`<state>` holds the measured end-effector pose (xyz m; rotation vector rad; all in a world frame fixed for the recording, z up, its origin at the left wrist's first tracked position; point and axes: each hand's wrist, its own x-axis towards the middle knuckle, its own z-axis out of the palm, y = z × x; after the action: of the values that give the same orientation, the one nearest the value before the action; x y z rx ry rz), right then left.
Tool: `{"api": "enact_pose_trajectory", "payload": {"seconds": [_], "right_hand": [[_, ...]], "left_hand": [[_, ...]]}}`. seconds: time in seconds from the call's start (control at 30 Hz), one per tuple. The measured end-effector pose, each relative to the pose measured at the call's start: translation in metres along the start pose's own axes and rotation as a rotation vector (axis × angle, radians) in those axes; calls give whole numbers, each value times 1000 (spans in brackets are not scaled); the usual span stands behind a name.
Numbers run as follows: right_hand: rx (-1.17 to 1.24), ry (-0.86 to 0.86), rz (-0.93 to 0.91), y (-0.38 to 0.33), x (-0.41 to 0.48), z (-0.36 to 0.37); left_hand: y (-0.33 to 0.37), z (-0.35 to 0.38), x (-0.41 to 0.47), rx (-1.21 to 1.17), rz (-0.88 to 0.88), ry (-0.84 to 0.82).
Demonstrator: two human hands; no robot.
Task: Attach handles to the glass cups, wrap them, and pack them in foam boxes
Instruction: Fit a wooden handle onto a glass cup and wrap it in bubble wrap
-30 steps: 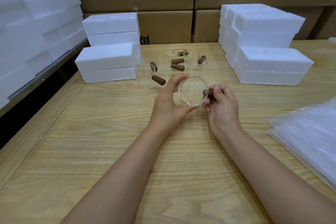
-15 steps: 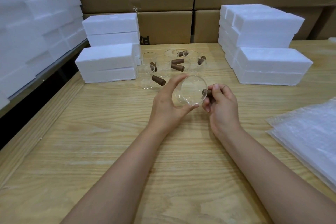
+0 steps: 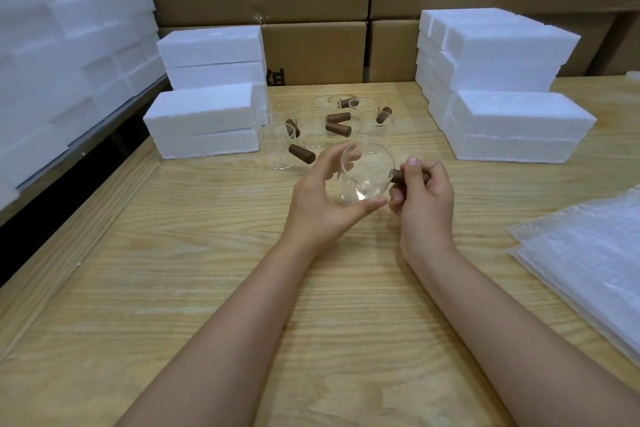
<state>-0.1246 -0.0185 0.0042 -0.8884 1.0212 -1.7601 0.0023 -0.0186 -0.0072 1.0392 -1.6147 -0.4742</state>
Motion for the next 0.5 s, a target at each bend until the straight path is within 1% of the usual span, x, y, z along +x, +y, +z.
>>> {"api": "enact_pose_trajectory", "payload": {"seconds": [0.13, 0.2, 0.37, 0.5], "right_hand": [[-198, 4, -141, 0, -3, -1], [-250, -12, -205, -1, -5, -1], [-288, -82, -294, -1, -6, -2], [-255, -126, -269, 0, -4, -3]], "left_hand": [[0, 1, 0, -44, -49, -16], [0, 1, 1, -58, -65, -14], [-4, 2, 2, -43, -46, -1], [-4, 2, 1, 86, 33, 47]]}}
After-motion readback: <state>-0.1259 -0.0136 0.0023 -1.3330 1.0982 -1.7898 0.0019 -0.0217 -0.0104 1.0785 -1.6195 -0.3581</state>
